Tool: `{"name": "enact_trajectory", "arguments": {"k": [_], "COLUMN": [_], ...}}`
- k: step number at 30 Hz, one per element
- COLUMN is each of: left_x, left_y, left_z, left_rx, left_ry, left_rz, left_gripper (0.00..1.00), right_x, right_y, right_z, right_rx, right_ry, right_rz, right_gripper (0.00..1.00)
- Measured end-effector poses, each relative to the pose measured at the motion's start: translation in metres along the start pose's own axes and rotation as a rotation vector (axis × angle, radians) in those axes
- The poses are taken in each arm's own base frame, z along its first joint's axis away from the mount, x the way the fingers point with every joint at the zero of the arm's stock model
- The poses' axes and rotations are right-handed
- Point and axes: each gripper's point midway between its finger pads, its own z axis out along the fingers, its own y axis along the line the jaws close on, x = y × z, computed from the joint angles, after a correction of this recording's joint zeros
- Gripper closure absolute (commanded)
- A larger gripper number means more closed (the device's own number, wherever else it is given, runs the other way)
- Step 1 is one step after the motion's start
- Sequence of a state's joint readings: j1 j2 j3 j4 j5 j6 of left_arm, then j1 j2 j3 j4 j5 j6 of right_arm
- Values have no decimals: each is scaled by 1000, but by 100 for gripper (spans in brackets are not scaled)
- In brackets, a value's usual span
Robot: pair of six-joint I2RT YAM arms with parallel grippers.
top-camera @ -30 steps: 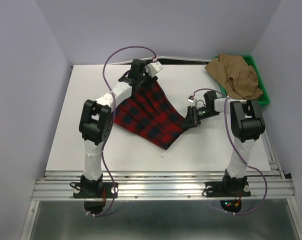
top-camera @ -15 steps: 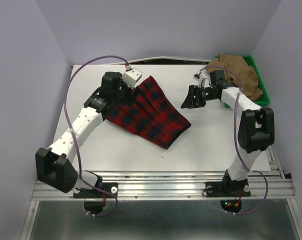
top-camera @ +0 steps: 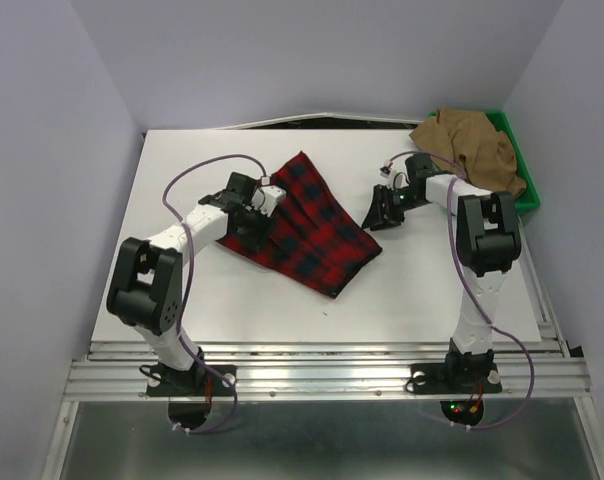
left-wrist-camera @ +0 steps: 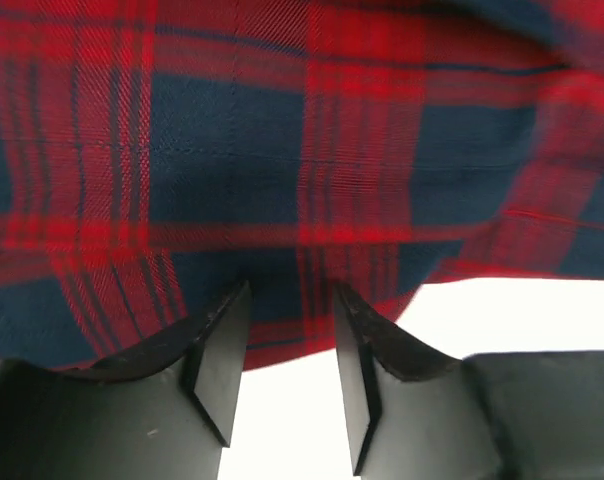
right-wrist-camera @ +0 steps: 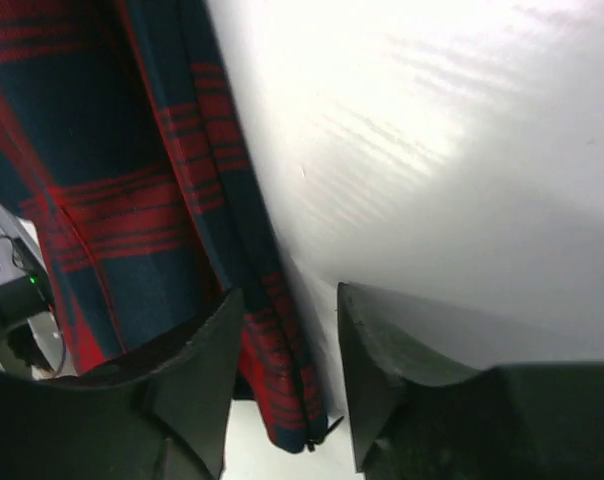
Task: Fold and stack the skirts
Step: Fold the skirt
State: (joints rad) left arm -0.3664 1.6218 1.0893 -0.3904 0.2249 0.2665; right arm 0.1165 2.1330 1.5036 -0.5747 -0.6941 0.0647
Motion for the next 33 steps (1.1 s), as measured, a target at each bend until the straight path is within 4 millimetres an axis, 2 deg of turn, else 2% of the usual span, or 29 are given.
{"name": "enact_trajectory", "arguments": {"k": [3, 5, 7, 9, 11, 12, 14, 16, 18, 20, 22, 24, 26, 27, 28, 29, 30, 32, 33], "left_x": [6, -1, -12, -33, -55, -68, -87, -107, -122, -132, -140, -142, -147, -147, -148, -146, -141, -128, -120], "left_y": [18, 38, 63, 89, 112, 123, 135, 144, 142, 132, 112, 78, 24, 6, -35, -63, -82, -102, -105], "left_z": [19, 32, 46, 55, 60, 61, 57, 44, 24, -2, -35, -70, -109, -119, -138, -147, -150, -143, -134], "left_rx": [-4, -20, -46, -79, -116, -137, -164, -187, -198, -216, -236, -242, -214, -196, -141, -93, -51, 9, 26], "left_ry": [58, 76, 82, 62, 30, 10, -28, -75, -122, -165, -218, -274, -370, -393, -451, -481, -494, -475, -447], "left_rz": [-31, -47, -57, -43, -22, -2, 31, 55, 71, 95, 130, 182, 263, 288, 337, 361, 372, 357, 343], "left_gripper": [63, 65, 66, 64, 55, 45, 33, 28, 23, 20, 18, 15, 14, 14, 15, 16, 16, 16, 16], "right_x": [11, 23, 41, 61, 85, 97, 120, 137, 149, 148, 142, 137, 137, 135, 134, 133, 135, 141, 145], "right_y": [2, 4, 8, 16, 31, 42, 65, 79, 91, 97, 96, 93, 92, 94, 96, 99, 101, 101, 99], "right_z": [3, 5, 8, 10, 14, 17, 23, 28, 32, 31, 28, 19, 10, 2, -2, -6, -7, -9, -7], "right_rx": [-22, -54, -88, -118, -159, -190, -239, -259, -267, -266, -253, -218, -184, -169, -169, -178, -182, -194, -191], "right_ry": [21, 36, 62, 89, 134, 157, 206, 240, 271, 268, 237, 187, 145, 103, 87, 53, 37, 15, 19], "right_rz": [6, 16, 46, 78, 107, 120, 126, 121, 122, 138, 150, 180, 219, 256, 266, 285, 303, 352, 380], "right_gripper": [70, 81, 95, 99, 99, 99, 91, 85, 75, 64, 50, 40, 34, 33, 33, 34, 34, 37, 40]}}
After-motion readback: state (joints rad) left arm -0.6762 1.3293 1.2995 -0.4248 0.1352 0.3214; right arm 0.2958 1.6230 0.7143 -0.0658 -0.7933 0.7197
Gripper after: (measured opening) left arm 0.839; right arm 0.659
